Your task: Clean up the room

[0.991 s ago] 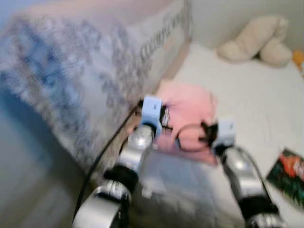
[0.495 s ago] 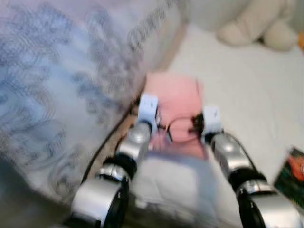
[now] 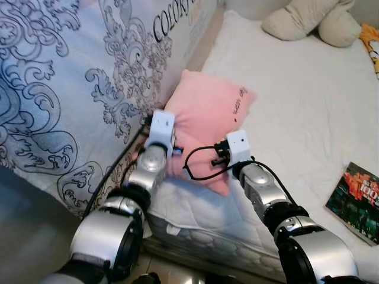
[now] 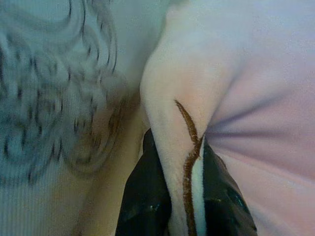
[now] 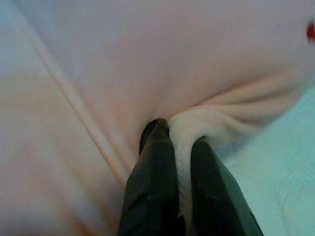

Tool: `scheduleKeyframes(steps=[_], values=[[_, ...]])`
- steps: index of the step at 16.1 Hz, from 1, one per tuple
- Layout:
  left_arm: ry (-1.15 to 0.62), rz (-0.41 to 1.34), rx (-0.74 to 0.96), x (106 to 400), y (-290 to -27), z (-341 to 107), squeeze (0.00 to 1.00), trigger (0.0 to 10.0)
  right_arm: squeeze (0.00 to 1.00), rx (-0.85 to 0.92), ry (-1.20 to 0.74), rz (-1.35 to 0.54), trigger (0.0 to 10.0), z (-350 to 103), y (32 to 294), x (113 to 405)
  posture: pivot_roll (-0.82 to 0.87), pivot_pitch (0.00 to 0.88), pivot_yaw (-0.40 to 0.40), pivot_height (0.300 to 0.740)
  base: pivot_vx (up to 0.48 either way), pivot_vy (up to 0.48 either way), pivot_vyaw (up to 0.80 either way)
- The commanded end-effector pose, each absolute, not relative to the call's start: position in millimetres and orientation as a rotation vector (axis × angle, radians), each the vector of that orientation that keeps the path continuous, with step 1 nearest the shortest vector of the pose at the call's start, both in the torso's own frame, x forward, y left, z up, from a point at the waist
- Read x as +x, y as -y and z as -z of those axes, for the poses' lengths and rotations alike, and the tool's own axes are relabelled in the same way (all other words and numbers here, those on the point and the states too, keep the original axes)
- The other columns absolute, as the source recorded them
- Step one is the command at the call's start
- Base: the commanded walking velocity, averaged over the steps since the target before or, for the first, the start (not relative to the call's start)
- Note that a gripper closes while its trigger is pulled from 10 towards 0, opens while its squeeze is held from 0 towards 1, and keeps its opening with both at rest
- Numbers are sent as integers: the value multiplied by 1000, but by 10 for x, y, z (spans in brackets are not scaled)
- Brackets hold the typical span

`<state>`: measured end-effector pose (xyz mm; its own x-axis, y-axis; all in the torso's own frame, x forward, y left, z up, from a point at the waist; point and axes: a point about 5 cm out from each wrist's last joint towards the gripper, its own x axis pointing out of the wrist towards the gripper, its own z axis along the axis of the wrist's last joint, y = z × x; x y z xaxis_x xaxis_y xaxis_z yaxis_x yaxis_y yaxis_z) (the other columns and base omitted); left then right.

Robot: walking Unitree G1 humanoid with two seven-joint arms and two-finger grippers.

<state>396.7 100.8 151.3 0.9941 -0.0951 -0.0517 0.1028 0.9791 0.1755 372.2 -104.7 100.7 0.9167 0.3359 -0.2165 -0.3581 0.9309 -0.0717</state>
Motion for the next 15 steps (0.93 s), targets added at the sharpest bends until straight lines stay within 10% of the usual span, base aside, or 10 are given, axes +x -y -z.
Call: scheduleKeyframes(steps=[1,2,15], values=[[62,43,165,4049,-1155,-1782,400,10000,1000,-109,-326,-292,10000,-734,1272,3604,165,235,-32,740,0,0,0],[64,70,174,4045,-1099,-1781,1000,10000,1000,-107,-332,-274,10000,-730,1303,3606,160,229,-33,740,0,0,0],[93,218,155,4002,-774,-1830,1000,10000,1000,1,-281,-160,10000,-608,1609,3471,161,106,-25,740,0,0,0]])
